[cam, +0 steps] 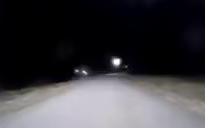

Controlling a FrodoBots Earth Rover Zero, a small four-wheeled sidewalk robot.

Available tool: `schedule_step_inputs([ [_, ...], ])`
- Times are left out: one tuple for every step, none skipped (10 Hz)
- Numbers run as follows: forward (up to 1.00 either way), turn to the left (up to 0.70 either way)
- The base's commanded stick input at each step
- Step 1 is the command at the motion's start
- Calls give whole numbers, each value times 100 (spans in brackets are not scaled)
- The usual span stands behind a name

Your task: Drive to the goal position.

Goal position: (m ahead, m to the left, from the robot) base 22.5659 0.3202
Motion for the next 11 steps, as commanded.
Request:
schedule_step_inputs([
  [100, 0],
  [100, 0],
  [100, 0],
  [100, 0],
  [100, 0],
  [100, 0],
  [100, 0],
  [100, 0],
  [100, 0],
  [100, 0],
  [100, 0],
])
